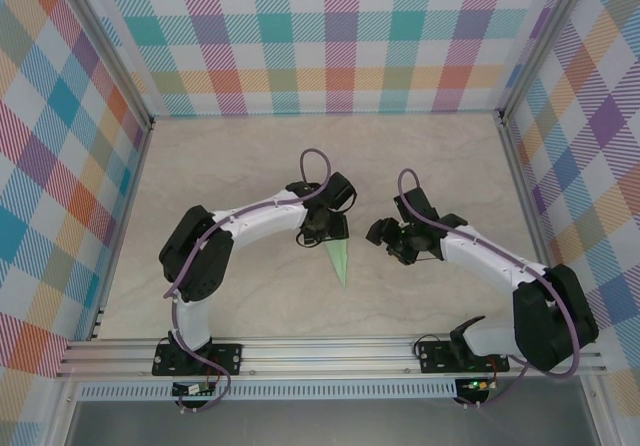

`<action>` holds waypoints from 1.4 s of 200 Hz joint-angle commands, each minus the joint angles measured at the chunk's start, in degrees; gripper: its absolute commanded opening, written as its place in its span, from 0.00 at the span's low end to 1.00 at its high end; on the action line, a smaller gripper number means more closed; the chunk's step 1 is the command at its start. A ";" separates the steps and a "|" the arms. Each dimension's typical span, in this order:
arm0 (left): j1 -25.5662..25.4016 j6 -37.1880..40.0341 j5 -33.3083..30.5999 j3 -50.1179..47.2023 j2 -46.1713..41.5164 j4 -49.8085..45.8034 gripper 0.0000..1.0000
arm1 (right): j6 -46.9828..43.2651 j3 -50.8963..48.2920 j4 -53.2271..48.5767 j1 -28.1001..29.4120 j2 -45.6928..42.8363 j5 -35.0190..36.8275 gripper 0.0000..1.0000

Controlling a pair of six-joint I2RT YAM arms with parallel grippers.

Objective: Fold a paper plane with a square sheet of paper (pick it up from the middle)
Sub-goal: Move a paper plane to the center of the table.

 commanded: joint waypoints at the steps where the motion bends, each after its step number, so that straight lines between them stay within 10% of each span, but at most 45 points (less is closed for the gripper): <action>1: -0.29 -0.65 0.15 3.71 2.37 -4.50 0.61 | -2.10 -0.82 2.17 -0.62 0.81 -1.46 0.65; 128: -0.43 -2.57 -1.89 4.69 3.93 -8.44 0.50 | -3.63 -2.68 7.44 -1.07 4.29 -7.95 0.65; 205: -0.41 -3.41 -3.75 -2.27 -1.41 -3.97 0.14 | -5.75 -1.67 15.32 -1.02 9.07 -16.87 0.61; 280: -0.43 -2.71 -4.72 -3.60 -2.10 -2.84 0.01 | -10.53 -1.71 21.45 0.41 13.07 -24.16 0.68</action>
